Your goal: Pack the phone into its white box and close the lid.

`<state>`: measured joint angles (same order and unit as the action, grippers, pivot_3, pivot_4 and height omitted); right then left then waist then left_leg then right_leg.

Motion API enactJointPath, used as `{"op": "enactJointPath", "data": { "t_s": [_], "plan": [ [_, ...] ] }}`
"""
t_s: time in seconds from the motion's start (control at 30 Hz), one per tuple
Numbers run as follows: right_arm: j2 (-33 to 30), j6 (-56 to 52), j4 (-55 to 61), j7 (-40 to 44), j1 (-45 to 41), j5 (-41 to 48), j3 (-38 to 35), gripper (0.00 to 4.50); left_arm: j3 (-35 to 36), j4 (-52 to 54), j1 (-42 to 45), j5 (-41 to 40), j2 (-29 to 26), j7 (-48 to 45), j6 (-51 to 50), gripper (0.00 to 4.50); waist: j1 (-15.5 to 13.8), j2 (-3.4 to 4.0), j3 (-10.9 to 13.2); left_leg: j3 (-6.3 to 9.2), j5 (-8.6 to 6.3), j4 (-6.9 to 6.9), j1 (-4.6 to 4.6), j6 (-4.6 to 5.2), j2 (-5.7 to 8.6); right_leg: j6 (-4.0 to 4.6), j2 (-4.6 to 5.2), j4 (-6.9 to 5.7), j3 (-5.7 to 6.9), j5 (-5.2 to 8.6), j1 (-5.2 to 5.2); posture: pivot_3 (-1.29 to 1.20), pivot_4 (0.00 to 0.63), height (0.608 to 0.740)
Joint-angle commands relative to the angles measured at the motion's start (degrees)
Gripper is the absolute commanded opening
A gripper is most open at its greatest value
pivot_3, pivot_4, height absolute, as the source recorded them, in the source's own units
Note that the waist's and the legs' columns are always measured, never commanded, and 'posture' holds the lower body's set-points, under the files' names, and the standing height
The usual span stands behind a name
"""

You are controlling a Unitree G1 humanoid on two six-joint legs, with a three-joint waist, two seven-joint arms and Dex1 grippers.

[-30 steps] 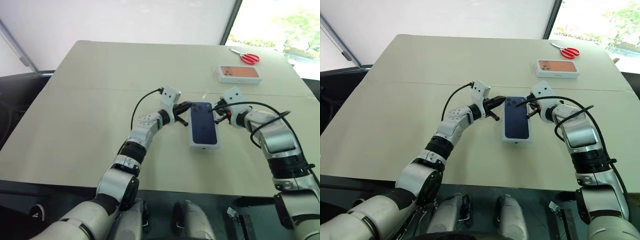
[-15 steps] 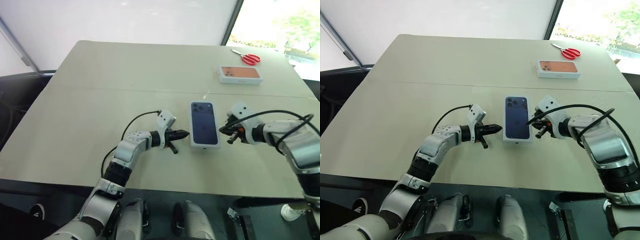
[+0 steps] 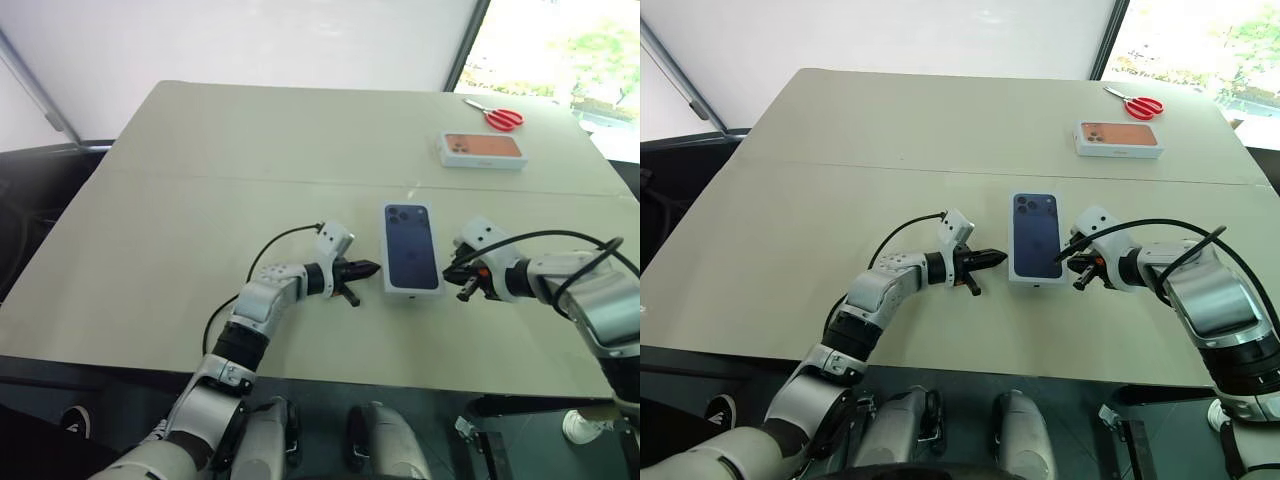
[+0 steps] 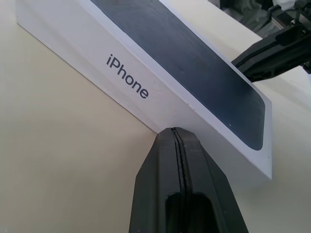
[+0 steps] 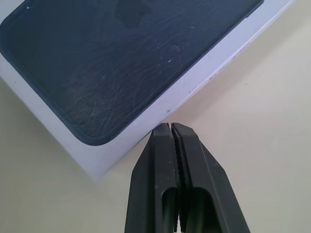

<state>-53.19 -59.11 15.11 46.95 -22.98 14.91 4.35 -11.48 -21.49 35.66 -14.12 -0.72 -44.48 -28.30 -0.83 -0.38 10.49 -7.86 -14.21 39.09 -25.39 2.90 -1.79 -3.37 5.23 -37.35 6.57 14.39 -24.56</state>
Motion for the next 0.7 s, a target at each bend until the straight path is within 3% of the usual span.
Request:
{"op": "enactJointPath", "data": {
  "t_s": [0.03, 0.7],
  "plan": [
    [0.0, -0.4, 2.1, 0.1, -2.0, 1.5, -1.6, 0.08, -0.4, 1.1, 1.8, -0.2, 1.4, 0.2, 0.9, 0.00, 0.0, 0.00, 0.0, 0.00, 0.00, 0.00, 0.00, 0.00, 0.00, 0.00, 0.00, 0.00, 0.00, 0.00, 0.00, 0.00, 0.150, 0.738],
    [0.4, 7.4, -5.8, -3.1, -4.3, -4.9, 1.4, 0.08, 2.7, 1.5, 2.6, 0.0, 0.4, 3.5, 3.5, 0.00, 0.1, 0.00, 0.0, -0.01, 0.00, 0.00, 0.00, 0.00, 0.00, 0.00, 0.00, 0.00, 0.01, 0.00, 0.00, 0.00, 0.150, 0.738]
  ]
}}
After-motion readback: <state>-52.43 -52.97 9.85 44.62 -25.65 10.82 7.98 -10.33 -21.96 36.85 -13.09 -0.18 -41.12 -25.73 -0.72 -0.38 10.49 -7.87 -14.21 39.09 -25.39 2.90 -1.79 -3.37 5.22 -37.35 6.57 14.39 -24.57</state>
